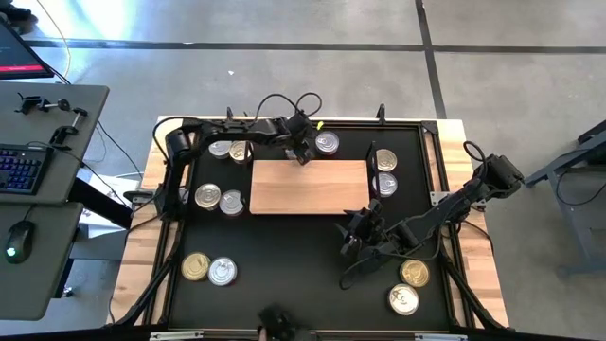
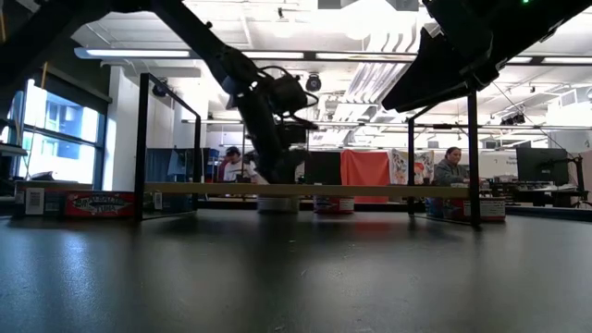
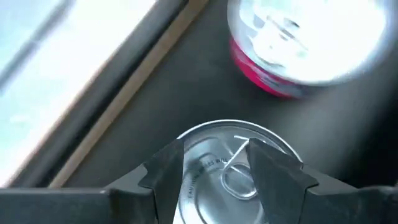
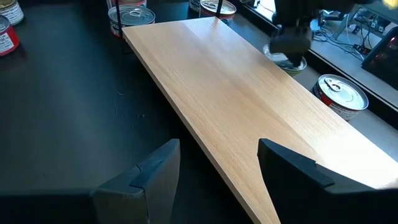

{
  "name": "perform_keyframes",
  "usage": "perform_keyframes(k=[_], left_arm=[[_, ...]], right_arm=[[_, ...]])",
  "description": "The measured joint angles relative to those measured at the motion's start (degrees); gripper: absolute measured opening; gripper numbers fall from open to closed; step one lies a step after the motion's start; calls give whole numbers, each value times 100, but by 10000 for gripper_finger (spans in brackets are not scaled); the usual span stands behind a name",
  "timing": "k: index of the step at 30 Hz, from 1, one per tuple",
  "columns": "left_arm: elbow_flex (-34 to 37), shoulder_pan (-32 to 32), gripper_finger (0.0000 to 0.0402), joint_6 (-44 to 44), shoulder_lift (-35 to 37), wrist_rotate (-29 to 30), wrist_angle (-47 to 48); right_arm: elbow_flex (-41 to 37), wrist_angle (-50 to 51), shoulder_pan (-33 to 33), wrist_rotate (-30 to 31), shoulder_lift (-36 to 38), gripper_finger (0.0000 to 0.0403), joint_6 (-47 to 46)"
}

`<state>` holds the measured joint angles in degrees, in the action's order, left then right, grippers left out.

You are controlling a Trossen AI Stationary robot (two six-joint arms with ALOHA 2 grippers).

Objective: Stack canned seafood by type on shelf
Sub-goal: Put the green tuna can on the shelf

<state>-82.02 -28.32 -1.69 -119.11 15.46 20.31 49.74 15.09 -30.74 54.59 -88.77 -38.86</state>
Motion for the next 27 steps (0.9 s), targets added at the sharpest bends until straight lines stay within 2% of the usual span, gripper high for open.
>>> perform_keyframes(k=[3, 6, 10, 16, 21, 27], left_arm=[[5, -62, 174, -107, -2, 730, -99], [21, -76, 174, -19, 165, 995, -26], [2, 13, 174, 186, 402, 887, 346], [9, 58, 171, 620, 329, 195, 951], [15, 50, 152, 790, 110, 208, 882], [-11, 26, 101, 1237, -73, 409, 708]], right_arm=[[0, 0, 1, 8, 0, 211, 14], [0, 0, 0, 7, 0, 211, 4], [0, 0, 0, 7, 0, 211, -13], [0, 0, 0, 7, 0, 211, -147], [0, 1, 0, 9, 0, 211, -128], [0, 4, 0, 31, 0, 211, -94]])
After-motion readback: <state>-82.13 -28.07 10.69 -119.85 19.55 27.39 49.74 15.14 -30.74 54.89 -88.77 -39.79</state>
